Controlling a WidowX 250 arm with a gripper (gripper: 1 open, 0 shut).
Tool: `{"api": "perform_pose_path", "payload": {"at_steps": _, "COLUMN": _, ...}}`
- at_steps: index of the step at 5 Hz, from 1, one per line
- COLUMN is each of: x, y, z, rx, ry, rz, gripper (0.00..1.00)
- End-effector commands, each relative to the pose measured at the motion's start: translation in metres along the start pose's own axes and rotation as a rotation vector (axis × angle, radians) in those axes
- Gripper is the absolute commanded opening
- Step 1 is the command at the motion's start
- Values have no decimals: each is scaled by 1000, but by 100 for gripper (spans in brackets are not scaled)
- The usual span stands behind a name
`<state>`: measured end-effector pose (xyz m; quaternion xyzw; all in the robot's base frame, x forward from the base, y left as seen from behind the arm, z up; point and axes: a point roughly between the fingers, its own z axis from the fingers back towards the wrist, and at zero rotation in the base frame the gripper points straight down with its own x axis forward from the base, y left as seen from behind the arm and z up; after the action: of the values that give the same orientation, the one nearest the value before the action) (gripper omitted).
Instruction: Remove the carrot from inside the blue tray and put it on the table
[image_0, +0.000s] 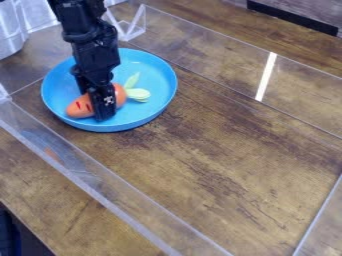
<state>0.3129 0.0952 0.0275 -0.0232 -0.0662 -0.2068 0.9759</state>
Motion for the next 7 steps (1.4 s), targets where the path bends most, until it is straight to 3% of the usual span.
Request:
{"api": "perform_pose_path", "payload": {"at_steps": 1, "x": 10, "y": 11, "z": 11, "rx": 37, "ry": -43, "rz": 0, "gripper": 0}}
{"api": "perform_pose_path", "payload": {"at_steps": 7, "x": 14, "y": 18, "z": 14, "rx": 48, "ry": -63, "rz": -3, "gripper": 0}}
